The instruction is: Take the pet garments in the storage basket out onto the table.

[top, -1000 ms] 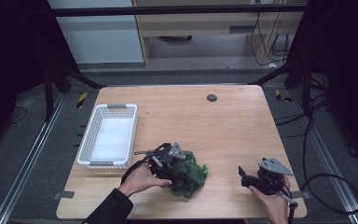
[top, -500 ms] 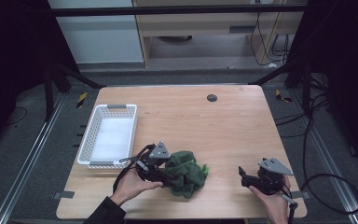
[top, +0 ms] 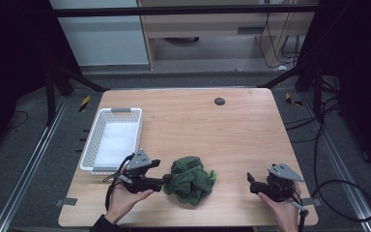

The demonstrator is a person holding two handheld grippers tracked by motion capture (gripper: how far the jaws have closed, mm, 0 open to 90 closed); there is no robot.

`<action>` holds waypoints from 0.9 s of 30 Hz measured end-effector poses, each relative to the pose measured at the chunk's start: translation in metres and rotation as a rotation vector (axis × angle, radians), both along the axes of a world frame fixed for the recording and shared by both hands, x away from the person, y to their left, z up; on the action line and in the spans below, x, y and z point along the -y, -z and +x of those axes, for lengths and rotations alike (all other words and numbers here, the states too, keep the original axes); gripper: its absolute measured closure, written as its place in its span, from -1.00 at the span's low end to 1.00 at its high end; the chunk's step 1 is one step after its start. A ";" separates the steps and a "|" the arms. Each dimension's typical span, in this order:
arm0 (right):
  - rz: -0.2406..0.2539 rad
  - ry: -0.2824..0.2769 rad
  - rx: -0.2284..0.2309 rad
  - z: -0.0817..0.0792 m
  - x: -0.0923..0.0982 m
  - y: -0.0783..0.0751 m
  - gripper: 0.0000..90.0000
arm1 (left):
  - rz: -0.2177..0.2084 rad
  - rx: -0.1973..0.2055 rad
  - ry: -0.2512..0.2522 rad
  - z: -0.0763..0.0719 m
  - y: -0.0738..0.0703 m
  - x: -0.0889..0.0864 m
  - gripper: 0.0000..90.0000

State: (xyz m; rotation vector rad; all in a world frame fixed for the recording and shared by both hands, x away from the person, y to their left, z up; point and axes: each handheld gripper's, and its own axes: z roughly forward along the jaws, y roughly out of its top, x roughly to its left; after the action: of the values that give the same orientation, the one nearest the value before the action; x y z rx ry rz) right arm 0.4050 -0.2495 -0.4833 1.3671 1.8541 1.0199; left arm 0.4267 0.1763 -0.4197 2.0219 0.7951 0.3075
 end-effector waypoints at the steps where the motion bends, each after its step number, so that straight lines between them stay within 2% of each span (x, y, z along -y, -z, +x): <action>1: 0.001 0.000 0.000 0.000 0.000 0.000 -0.88 | -0.008 0.007 -0.017 -0.001 0.001 -0.003 -0.33; 9: 0.005 -0.002 0.001 -0.001 0.001 -0.001 -0.88 | -0.038 0.049 -0.103 -0.012 0.007 -0.026 -0.30; 14: 0.005 -0.004 0.000 -0.001 0.001 0.000 -0.88 | -0.053 0.048 -0.141 -0.016 0.012 -0.038 -0.29; 15: 0.005 -0.006 -0.001 -0.001 0.000 0.000 -0.88 | -0.057 0.051 -0.164 -0.018 0.015 -0.043 -0.29; 22: -0.001 -0.011 0.001 -0.003 -0.001 0.000 -0.88 | -0.069 0.046 -0.211 -0.027 0.020 -0.058 -0.28; 23: 0.000 -0.010 0.000 -0.004 -0.001 0.000 -0.88 | -0.078 0.050 -0.231 -0.030 0.022 -0.063 -0.27; 27: 0.000 -0.009 0.000 -0.004 -0.001 0.000 -0.89 | -0.072 0.055 -0.253 -0.035 0.024 -0.071 -0.28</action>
State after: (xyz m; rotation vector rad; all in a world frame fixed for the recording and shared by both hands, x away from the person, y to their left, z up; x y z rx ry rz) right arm 0.4009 -0.2485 -0.4834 1.3603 1.8622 1.0248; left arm 0.3914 0.2471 -0.4439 1.8399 1.0148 0.4694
